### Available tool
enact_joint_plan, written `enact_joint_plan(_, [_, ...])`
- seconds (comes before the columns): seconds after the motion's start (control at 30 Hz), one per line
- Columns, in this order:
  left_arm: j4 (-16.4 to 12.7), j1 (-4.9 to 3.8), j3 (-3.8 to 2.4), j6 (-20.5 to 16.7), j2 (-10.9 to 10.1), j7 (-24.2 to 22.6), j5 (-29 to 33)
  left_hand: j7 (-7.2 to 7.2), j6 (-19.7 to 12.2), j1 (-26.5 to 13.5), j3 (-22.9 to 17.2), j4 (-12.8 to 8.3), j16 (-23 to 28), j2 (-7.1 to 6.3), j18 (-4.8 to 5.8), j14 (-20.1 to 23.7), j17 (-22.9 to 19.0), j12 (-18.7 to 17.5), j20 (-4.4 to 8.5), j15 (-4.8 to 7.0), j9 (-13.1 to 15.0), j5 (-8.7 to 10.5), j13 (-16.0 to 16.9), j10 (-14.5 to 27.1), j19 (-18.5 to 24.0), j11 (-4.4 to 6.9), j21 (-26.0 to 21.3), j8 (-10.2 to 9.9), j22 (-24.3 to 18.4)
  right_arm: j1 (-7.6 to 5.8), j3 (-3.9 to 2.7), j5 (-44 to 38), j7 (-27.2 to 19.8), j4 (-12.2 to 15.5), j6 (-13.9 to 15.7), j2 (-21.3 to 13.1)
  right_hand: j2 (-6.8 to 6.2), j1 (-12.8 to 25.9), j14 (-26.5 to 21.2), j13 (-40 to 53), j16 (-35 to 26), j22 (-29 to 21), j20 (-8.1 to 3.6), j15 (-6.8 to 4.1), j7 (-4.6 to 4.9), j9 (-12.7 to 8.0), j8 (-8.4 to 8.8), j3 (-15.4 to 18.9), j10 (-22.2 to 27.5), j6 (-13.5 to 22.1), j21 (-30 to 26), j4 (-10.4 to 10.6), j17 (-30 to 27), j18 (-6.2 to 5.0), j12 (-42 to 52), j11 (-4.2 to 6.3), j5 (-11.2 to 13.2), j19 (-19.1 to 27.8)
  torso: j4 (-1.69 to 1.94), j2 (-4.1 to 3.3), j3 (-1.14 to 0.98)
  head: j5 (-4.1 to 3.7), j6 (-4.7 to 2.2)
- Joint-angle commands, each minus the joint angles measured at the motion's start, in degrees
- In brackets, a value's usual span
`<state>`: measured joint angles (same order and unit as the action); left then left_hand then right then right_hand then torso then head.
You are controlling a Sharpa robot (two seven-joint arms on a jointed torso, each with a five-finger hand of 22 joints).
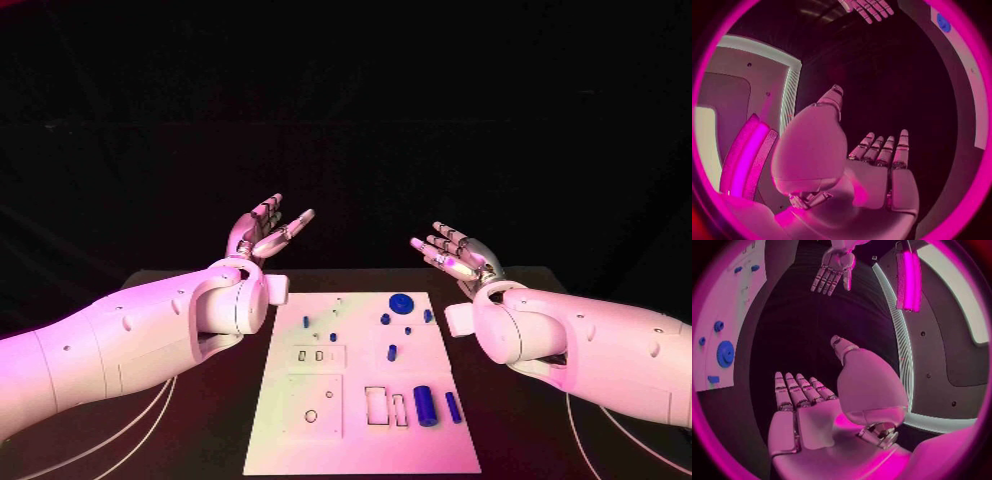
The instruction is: Assemble the parts on the task board
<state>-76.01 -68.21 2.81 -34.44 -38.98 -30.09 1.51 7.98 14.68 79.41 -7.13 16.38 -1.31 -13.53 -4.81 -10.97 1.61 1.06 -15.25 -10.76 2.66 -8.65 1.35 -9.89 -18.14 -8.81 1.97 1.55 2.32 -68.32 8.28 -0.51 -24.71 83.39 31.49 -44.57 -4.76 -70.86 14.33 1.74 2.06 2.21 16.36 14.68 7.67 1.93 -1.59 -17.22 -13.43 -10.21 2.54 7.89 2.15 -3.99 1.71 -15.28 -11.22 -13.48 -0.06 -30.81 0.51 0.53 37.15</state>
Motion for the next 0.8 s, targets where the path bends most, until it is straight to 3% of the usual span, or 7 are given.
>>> enact_joint_plan(0.03, [0.3,-0.24,0.02,4.8,0.2,-1.9,0.7,3.63,2.2,3.3,-1.0,0.8,-0.6,0.41,-1.95,-1.8,0.4,0.6,-0.74,-0.94,0.4,-0.19,0.3,-2.2,-1.0,-0.45,0.6,0.8,0.2,-1.03,0.84,-2.2,2.9,-1.0,-10.7,0.1,-0.76,-6.1,12.6,1.0,3.0,1.6,0.34,-0.35,9.56,1.8,-2.85,-3.3,-12.1,-9.3,3.2,-4.4,2.0,-2.0,2.0,-0.21,-0.4,-8.8,-0.01,0.02,0.0,0.01,0.01])
enact_joint_plan(0.13, [0.3,-0.24,0.02,4.8,0.2,-1.9,0.7,4.77,4.8,3.6,-2.2,0.7,-1.1,1.79,-2.49,-4.2,0.8,1.1,-1.34,-1.27,0.9,0.17,0.6,-5.3,-1.7,-1.78,0.9,1.4,0.4,-1.67,1.47,-2.4,3.4,-1.5,-12.3,0.1,-1.57,-7.6,24.2,1.7,5.9,2.8,0.2,-1.73,9.16,3.4,-5.47,-4.9,-24.8,-18.0,6.1,-7.0,3.6,-3.55,3.9,0.85,-0.2,-16.8,-0.01,0.02,0.0,0.01,0.01])
enact_joint_plan(0.27, [0.3,-0.24,0.02,4.8,0.2,-1.9,0.7,6.82,15.5,5.4,-5.2,0.4,-5.6,4.81,-2.32,-21.6,3.6,3.2,-1.45,-2.33,2.8,0.9,1.7,-21.2,-17.2,-4.46,5.5,4.4,2.6,-1.99,1.79,-2.5,3.6,-1.7,-13.2,0.1,-2.57,-7.9,34.6,2.0,7.9,4.0,0.05,-3.76,7.9,5.3,-8.54,-7.4,-37.1,-29.3,10.1,-9.9,4.7,-5.79,4.4,2.5,-0.7,-28.7,-0.01,0.02,0.0,0.01,0.01])
enact_joint_plan(0.3, [-1.3,-0.3,0.05,6.1,-2.9,-1.7,-0.5,7.09,20.8,6.0,-6.2,0.1,-8.1,5.59,-3.36,-30.6,5.1,5.4,-1.37,-1.65,3.7,1.12,2.6,-32.6,-21.5,-5.04,7.3,6.0,3.2,-2.67,1.73,-28.5,4.8,-5.4,-6.2,0.1,-2.76,-7.9,36.6,2.0,8.4,4.2,-0.13,-4.41,7.46,6.0,-9.61,-8.2,-39.0,-33.1,11.0,-10.5,4.8,-6.32,4.5,3.02,-0.7,-30.8,-0.1,-0.3,0.12,-0.07,0.64])
enact_joint_plan(0.4, [-2.4,-0.37,0.05,6.2,-4.0,-1.1,-1.9,6.42,31.0,7.4,-7.8,-0.6,-11.0,5.52,-5.44,-37.8,6.9,6.7,-1.11,0.49,5.5,1.32,2.7,-41.1,-27.0,-3.27,10.2,9.1,4.0,-3.03,1.68,-35.4,6.3,-5.9,-6.8,0.2,-3.68,-7.4,40.6,1.9,9.0,4.3,-1.16,-5.69,6.32,6.5,-10.61,-10.4,-42.8,-38.2,12.4,-11.8,5.0,-6.56,3.7,4.18,-0.5,-34.9,-0.16,-0.74,0.14,-0.08,0.55])
enact_joint_plan(0.57, [-4.3,-0.47,0.05,6.7,-5.3,0.1,-4.2,4.79,36.6,8.4,-11.7,-1.6,-13.8,4.5,-5.82,-44.8,10.2,6.9,1.0,3.03,6.7,1.36,2.8,-49.2,-33.6,-1.11,14.3,12.2,5.4,-3.59,1.62,-45.7,10.4,-6.3,-8.9,0.2,-4.89,-6.6,46.2,1.9,9.9,5.3,-3.31,-7.62,5.04,6.6,-10.96,-11.9,-47.6,-41.7,15.3,-12.8,5.4,-6.42,2.6,5.6,0.1,-40.0,0.19,-1.33,0.12,-0.41,0.74])
enact_joint_plan(0.8, [-7.9,-0.61,0.02,7.4,-7.7,1.7,-5.6,4.3,37.8,8.2,-15.5,-2.1,-15.2,2.9,-5.7,-48.1,13.1,5.3,2.52,4.19,7.7,1.39,2.6,-52.6,-36.0,-0.28,17.1,12.9,6.5,-4.43,1.38,-58.7,16.9,-5.4,-10.6,-0.2,-5.84,-5.4,55.1,2.1,12.6,9.0,-6.37,-10.56,3.45,7.2,-11.54,-11.3,-53.2,-45.5,22.0,-13.2,8.1,-6.44,2.2,7.69,-0.4,-44.9,0.65,-2.63,0.12,-0.84,0.57])
